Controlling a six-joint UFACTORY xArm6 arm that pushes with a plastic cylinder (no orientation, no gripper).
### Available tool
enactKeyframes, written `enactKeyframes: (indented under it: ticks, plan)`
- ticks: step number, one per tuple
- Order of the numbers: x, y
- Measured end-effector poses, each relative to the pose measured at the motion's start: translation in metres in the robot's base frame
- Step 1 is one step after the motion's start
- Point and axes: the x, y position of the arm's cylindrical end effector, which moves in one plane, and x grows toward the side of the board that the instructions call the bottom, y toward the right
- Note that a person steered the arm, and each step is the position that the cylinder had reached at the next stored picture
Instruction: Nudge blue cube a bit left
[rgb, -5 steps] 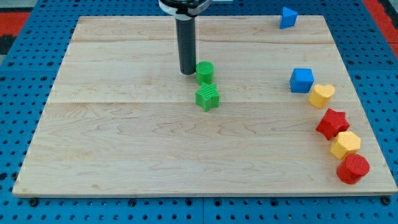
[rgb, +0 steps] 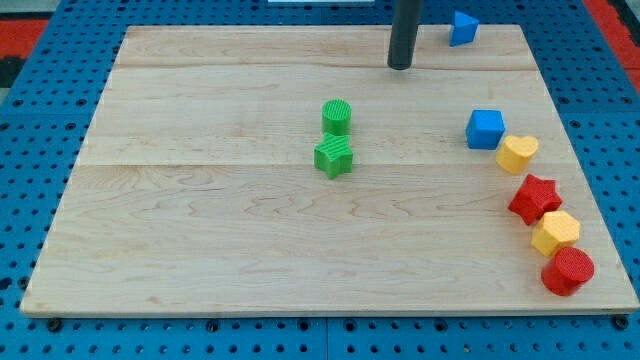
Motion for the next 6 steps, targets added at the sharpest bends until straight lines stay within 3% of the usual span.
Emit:
enactKeyframes:
  ticks: [1,3,4,5,6]
  plan:
    - [0.000,0.004]
    - [0.008,0.119]
    - [0.053,0.172]
    - [0.105,0.188]
    - [0.129,0.165]
